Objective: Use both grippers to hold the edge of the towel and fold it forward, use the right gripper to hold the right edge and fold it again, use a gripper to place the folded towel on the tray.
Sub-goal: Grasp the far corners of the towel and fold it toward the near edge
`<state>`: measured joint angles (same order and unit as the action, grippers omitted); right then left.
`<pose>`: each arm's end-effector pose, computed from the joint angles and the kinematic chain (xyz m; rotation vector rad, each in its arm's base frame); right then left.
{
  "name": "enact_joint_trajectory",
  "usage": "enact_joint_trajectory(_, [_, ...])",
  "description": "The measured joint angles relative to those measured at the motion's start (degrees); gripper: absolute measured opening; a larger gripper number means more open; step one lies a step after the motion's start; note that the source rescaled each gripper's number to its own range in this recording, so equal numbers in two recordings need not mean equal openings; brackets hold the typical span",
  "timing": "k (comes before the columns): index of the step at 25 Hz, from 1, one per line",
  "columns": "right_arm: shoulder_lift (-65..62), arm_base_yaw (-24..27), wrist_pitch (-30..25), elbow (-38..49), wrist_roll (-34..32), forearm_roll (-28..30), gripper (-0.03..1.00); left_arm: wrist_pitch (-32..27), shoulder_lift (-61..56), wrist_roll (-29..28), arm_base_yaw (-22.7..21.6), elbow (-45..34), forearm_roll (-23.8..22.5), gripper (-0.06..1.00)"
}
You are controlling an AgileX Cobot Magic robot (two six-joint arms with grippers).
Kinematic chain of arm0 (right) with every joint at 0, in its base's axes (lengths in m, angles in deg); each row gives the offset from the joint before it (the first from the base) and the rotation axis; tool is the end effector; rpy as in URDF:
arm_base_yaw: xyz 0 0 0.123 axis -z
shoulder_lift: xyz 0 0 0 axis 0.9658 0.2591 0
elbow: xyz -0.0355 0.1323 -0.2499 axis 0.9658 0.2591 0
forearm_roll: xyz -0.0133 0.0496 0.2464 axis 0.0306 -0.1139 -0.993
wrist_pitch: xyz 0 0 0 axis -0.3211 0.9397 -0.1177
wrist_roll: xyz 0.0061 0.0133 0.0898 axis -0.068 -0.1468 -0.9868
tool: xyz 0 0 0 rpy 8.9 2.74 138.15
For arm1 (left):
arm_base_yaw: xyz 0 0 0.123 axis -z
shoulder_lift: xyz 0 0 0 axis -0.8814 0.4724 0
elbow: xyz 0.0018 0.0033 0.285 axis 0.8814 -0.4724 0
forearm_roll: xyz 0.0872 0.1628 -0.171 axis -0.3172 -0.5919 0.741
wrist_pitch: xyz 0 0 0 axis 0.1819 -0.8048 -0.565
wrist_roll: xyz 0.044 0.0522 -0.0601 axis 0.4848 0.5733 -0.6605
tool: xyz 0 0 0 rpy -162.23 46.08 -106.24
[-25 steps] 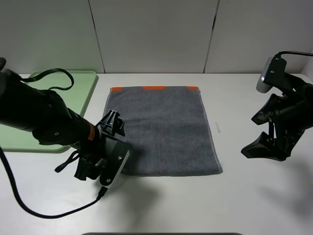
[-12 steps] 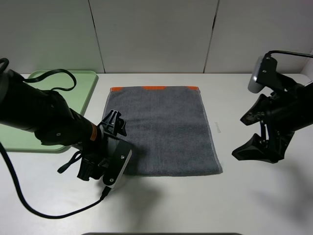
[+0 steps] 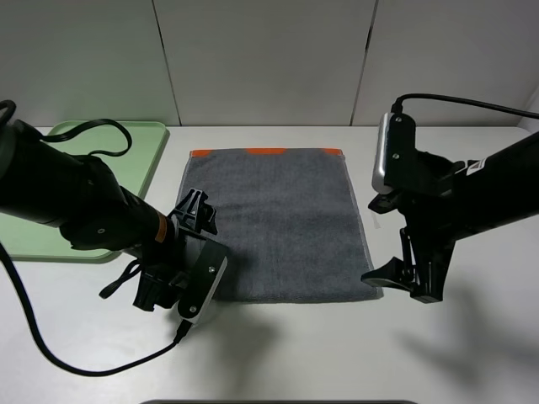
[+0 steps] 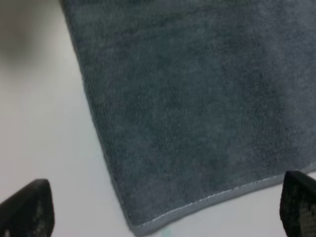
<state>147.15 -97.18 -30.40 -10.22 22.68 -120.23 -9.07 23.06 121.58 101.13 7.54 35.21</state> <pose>0.2035 0.1059 0.1850 -1.6180 2.0223 0.1226 0.2239 -0.1846 0.0894 2.2850 1.3747 0.2108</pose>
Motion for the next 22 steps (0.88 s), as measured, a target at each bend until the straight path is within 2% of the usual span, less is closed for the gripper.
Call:
enact_joint_trajectory(12, [14.76,0.00,6.55,2.52,0.27,-0.40,1.00,-0.06,0.00,-0.04,0.00,0.00,0.00,0.93])
enact_joint_trajectory(22, [19.79,0.00,12.40,2.62,2.06,-0.58,1.00,-0.18,0.00,-0.06,0.00,0.08,0.00,0.93])
